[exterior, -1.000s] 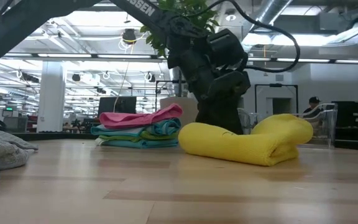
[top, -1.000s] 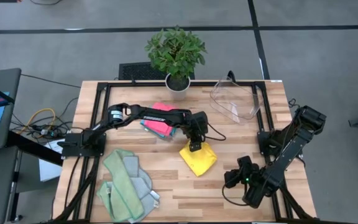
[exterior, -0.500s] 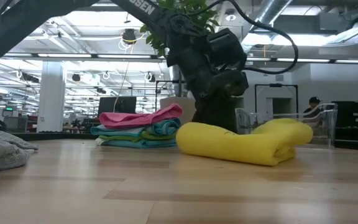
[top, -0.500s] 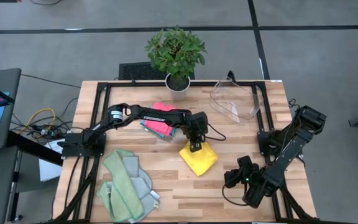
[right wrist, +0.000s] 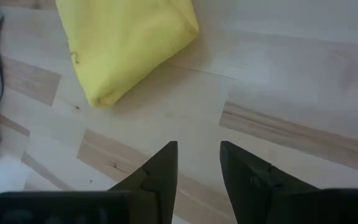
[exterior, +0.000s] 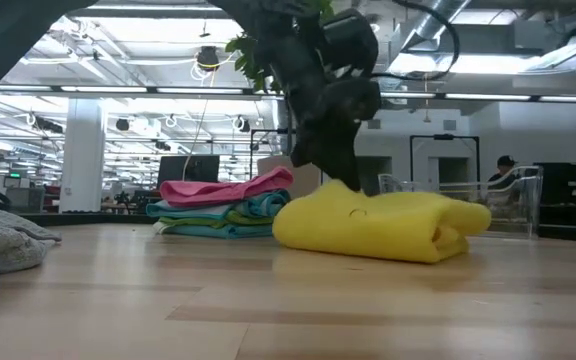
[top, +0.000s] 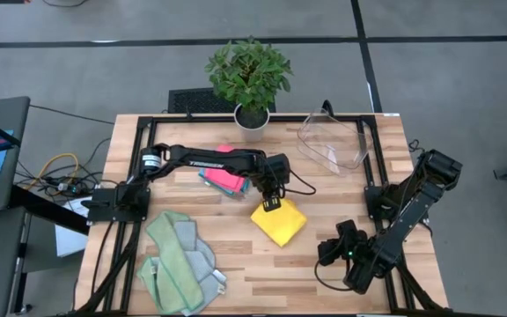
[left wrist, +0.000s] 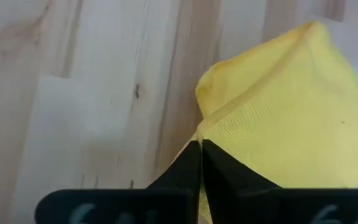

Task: Fold microfiber towels
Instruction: Fold the yellow microfiber towel

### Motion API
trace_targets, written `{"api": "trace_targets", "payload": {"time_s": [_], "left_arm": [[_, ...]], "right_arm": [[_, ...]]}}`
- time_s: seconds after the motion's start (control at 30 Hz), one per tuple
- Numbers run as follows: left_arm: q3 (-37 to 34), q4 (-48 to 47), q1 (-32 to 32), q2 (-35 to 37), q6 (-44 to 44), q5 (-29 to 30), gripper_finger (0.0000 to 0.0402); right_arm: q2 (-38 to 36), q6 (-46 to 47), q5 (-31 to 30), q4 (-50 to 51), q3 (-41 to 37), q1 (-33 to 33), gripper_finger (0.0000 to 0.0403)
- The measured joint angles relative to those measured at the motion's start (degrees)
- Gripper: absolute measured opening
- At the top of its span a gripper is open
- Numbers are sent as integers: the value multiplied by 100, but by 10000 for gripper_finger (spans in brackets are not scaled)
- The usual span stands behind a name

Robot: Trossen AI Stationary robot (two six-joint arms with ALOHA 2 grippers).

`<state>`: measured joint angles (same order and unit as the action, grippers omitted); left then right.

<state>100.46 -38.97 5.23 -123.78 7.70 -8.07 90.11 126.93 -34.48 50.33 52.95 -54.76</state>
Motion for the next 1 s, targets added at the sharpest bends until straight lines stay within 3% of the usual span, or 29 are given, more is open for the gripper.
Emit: {"api": "trace_targets", "payload": {"time_s": [0.17,0.3,0.63,0.83,1.0], "left_arm": [[-438,446,-52,-7,219,47,6],[-714,480,-58,-12,386,388,10],[-952,632,-39,-16,640,684,36],[-948,423,-35,98,707,478,43],[-948,61,-35,342,709,441,43]], "right_arm": [[0,-6,-121,-55,0,5,155],[0,-501,-763,-521,0,88,163],[285,-3474,-1160,-2167,2,1546,156],[724,-3867,-1094,-2384,-90,2129,148],[1354,-3348,-742,-2600,-380,2142,138]]}}
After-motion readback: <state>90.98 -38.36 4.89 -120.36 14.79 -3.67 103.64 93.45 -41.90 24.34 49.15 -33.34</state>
